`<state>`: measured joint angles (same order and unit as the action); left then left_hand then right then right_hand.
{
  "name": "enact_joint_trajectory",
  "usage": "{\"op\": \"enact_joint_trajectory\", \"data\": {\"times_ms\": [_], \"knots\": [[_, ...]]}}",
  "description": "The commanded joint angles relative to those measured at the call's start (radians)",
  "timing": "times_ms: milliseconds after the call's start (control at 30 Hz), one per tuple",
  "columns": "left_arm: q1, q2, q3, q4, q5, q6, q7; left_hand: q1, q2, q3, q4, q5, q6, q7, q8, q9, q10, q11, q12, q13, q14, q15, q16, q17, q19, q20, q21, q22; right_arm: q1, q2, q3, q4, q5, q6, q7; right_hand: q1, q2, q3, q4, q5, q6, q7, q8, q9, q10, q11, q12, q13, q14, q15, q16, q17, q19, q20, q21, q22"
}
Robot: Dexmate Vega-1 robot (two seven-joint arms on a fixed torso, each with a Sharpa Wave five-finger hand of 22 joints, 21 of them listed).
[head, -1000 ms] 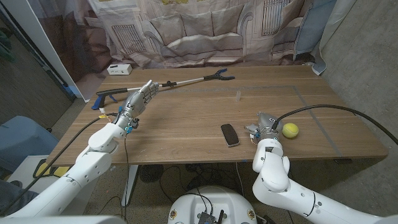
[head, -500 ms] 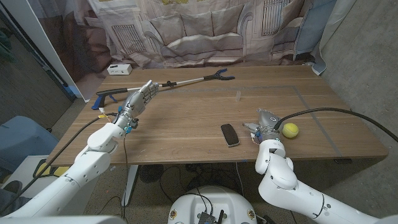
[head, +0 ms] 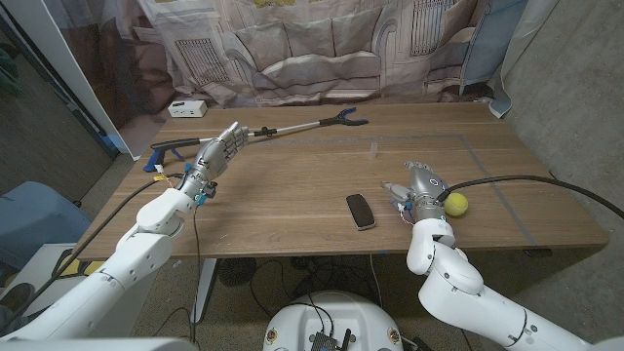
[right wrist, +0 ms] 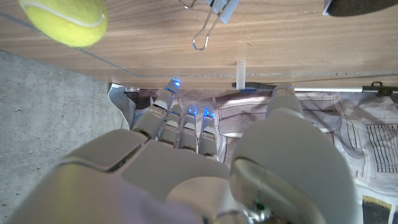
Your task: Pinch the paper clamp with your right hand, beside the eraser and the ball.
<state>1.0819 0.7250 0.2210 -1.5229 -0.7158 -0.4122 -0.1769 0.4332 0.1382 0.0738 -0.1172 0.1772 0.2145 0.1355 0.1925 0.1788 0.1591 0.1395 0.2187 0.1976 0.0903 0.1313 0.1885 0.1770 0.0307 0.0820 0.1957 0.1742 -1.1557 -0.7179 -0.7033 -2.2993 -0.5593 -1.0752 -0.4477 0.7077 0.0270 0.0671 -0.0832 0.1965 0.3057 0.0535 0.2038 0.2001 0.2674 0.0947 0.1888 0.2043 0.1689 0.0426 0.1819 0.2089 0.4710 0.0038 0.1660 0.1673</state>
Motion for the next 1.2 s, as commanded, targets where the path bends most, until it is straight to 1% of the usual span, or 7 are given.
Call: {"op": "enact_joint_trajectory", "data": {"times_ms": [33, 233, 433, 667, 833, 1000, 1200], "knots": [[0.011, 0.001, 0.007, -0.069, 0.054, 0.020, 0.079, -0.002, -0.009, 0.006, 0.001, 0.000, -0.001, 0.040, -0.005, 0.003, 0.001, 0.009, 0.000, 0.005, -0.001, 0.006, 0.000, 0.003, 0.006, 0.002, 0.006, 0.004, -0.127, -0.057, 0.175, -0.005, 0.149, 0.314, -0.155, -0.013, 0.002, -0.004, 0.002, 0.009, -0.004, 0.005, -0.001, 0.000, 0.000, -0.004, 0.004, 0.003, -0.003, -0.006, 0.006, 0.003, -0.010, -0.003, 0.007, 0.001], [0.036, 0.028, 0.003, -0.120, 0.097, 0.036, 0.116, -0.004, -0.010, 0.007, 0.001, -0.001, -0.014, 0.037, -0.010, 0.003, -0.002, 0.009, -0.001, 0.005, 0.000, 0.008, 0.000, 0.003, 0.012, 0.001, 0.008, 0.004, -0.179, -0.084, 0.246, 0.044, 0.203, 0.541, -0.217, -0.024, 0.004, -0.006, 0.005, 0.008, 0.000, 0.016, 0.000, -0.001, 0.014, 0.003, 0.011, 0.002, 0.007, -0.011, 0.014, 0.003, -0.019, -0.004, 0.009, 0.001], [0.053, 0.045, -0.006, -0.170, 0.128, 0.049, 0.152, -0.006, -0.012, 0.007, 0.001, -0.001, -0.021, 0.033, -0.011, 0.003, -0.001, 0.003, -0.001, 0.005, 0.001, 0.006, 0.001, 0.003, 0.019, 0.000, 0.010, 0.004, -0.210, -0.096, 0.332, 0.090, 0.302, 0.754, -0.212, -0.033, 0.010, -0.007, 0.010, 0.008, -0.006, 0.017, -0.003, -0.001, 0.016, 0.000, 0.012, 0.001, 0.012, -0.018, 0.018, 0.004, -0.016, -0.012, 0.013, 0.001], [0.053, 0.047, -0.003, -0.200, 0.127, 0.059, 0.148, -0.008, -0.012, 0.007, 0.002, -0.001, -0.020, 0.033, -0.010, 0.003, 0.000, 0.001, -0.001, 0.005, 0.004, 0.004, 0.002, 0.003, 0.024, 0.000, 0.011, 0.004, -0.228, -0.057, 0.407, 0.175, 0.433, 1.005, -0.195, -0.061, 0.019, -0.012, 0.024, 0.003, 0.017, 0.027, 0.005, -0.001, 0.037, 0.013, 0.019, -0.001, 0.027, -0.018, 0.027, 0.006, -0.021, -0.015, 0.016, 0.001], [0.073, 0.051, -0.026, -0.229, 0.122, 0.065, 0.176, -0.010, -0.012, 0.007, 0.003, -0.001, -0.015, 0.030, -0.007, 0.003, 0.002, -0.001, 0.000, 0.005, 0.005, 0.003, 0.002, 0.003, 0.021, 0.003, 0.009, 0.004, -0.221, -0.019, 0.427, 0.209, 0.502, 1.115, -0.154, -0.079, 0.017, -0.018, 0.030, 0.000, 0.029, 0.038, 0.008, -0.002, 0.048, 0.017, 0.022, -0.002, 0.039, -0.014, 0.032, 0.006, -0.007, -0.017, 0.023, 0.002], [0.089, 0.061, -0.042, -0.222, 0.125, 0.040, 0.161, -0.020, -0.013, 0.006, 0.008, -0.001, 0.010, 0.011, 0.002, 0.002, 0.035, -0.015, 0.011, 0.004, 0.035, -0.017, 0.010, 0.003, 0.049, -0.018, 0.017, 0.004, -0.198, -0.001, 0.432, 0.264, 0.547, 1.218, -0.099, -0.103, 0.023, -0.024, 0.042, -0.002, 0.015, 0.032, 0.001, -0.002, 0.032, 0.008, 0.014, -0.003, 0.043, -0.024, 0.035, 0.009, 0.006, -0.025, 0.028, 0.003], [0.090, 0.066, -0.041, -0.203, 0.099, 0.037, 0.119, -0.025, -0.013, 0.006, 0.009, -0.001, -0.001, 0.010, -0.004, 0.002, 0.021, -0.017, 0.004, 0.004, 0.023, -0.017, 0.003, 0.003, 0.031, -0.013, 0.007, 0.004, -0.156, 0.012, 0.445, 0.368, 0.725, 1.380, 0.060, -0.134, 0.023, -0.033, 0.053, -0.004, 0.022, 0.040, 0.003, -0.002, 0.028, 0.021, 0.013, -0.003, 0.013, -0.009, 0.024, 0.011, -0.036, -0.016, 0.015, 0.003]]}}
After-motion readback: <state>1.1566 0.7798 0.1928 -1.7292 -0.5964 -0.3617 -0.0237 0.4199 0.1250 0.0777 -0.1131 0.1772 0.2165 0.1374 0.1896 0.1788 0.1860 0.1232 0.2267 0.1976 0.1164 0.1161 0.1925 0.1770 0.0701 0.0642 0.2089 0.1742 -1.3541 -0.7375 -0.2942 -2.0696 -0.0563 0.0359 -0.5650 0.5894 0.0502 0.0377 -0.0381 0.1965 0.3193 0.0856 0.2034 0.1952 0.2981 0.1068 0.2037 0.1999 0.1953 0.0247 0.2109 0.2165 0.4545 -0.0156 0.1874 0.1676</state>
